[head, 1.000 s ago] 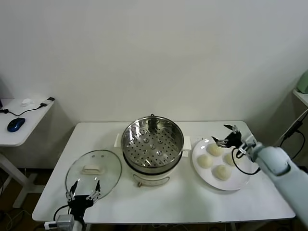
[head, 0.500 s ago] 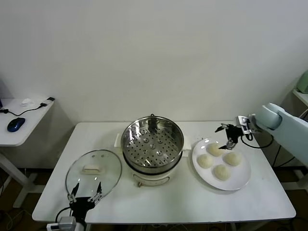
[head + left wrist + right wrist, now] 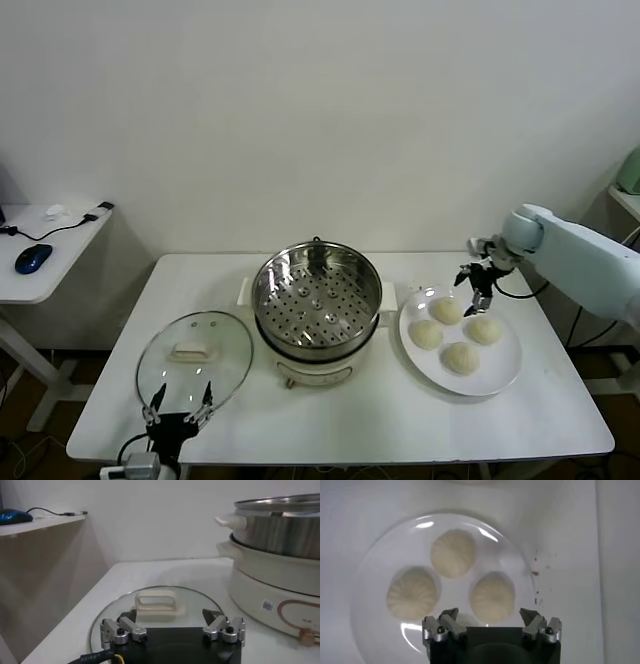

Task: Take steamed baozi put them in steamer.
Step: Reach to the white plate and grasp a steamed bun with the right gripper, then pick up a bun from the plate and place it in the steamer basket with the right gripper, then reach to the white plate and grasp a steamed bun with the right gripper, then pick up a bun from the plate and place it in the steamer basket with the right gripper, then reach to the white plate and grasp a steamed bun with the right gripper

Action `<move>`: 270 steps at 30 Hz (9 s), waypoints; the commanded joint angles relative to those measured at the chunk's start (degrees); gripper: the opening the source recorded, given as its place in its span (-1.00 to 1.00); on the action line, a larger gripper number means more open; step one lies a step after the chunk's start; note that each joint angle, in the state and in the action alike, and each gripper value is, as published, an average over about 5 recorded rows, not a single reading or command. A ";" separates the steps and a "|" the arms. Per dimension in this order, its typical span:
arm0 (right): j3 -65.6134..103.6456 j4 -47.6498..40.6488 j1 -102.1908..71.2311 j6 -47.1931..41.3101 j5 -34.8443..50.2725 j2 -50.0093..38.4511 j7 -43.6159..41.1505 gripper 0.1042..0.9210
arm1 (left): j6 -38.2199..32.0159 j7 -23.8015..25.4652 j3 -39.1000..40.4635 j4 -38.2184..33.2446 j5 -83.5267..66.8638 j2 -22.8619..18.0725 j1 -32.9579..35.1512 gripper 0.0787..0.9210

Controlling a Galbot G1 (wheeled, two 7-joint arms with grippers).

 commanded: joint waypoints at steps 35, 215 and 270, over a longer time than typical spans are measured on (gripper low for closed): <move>-20.04 19.26 36.68 5.24 20.94 5.62 -3.99 0.04 | 0.39 -0.46 1.37 -1.83 0.91 -0.67 1.65 0.77; -25.09 23.63 21.97 -29.81 47.21 33.10 29.29 0.43 | 0.28 -0.80 2.82 -5.11 -0.32 0.44 2.79 0.77; -18.18 32.84 4.79 -17.60 8.71 -15.77 15.27 0.76 | 0.79 -0.93 1.64 -5.50 -0.18 -0.86 3.94 0.77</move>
